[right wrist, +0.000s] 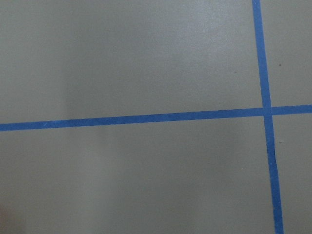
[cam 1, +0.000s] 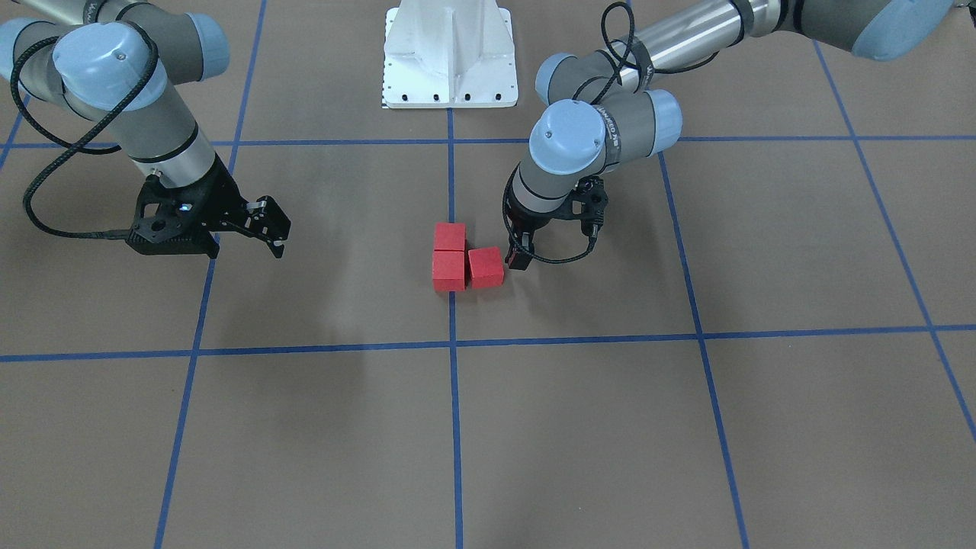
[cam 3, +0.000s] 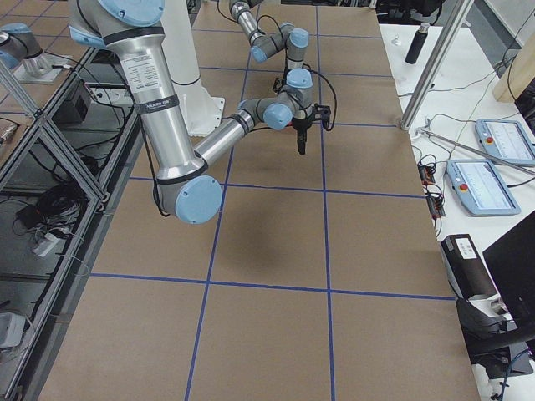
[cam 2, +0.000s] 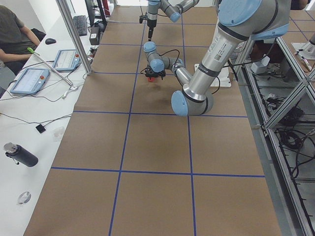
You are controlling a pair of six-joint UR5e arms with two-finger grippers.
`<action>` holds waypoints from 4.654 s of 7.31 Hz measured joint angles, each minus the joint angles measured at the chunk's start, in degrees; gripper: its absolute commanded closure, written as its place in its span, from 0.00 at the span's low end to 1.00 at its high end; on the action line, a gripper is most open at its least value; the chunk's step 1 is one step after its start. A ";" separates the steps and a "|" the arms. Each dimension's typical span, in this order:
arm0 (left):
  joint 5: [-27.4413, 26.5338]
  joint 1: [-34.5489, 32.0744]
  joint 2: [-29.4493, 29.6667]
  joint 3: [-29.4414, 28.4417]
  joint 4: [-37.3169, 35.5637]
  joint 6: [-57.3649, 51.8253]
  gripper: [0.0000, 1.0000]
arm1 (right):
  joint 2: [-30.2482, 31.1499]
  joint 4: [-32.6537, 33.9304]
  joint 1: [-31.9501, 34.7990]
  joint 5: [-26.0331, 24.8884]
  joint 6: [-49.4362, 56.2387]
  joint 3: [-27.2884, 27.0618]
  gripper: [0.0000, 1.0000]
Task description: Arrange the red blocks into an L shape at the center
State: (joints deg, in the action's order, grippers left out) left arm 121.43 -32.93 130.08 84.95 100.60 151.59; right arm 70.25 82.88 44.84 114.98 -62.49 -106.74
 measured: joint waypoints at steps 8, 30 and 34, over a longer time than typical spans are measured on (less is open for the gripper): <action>-0.12 0.59 0.65 -0.36 0.26 -0.15 0.00 | -0.02 0.00 -0.02 0.07 0.08 0.24 0.00; 0.30 -7.31 -6.94 11.85 -4.03 -19.29 0.00 | 2.35 0.08 4.48 0.97 1.76 -0.85 0.00; 0.61 -18.60 -26.71 25.43 -4.36 -60.70 0.00 | 8.06 0.43 19.26 11.17 23.48 3.33 0.00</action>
State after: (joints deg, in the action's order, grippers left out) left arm 122.04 -51.53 103.37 110.38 96.24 90.90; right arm 78.31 83.31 64.10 126.15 -39.01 -103.41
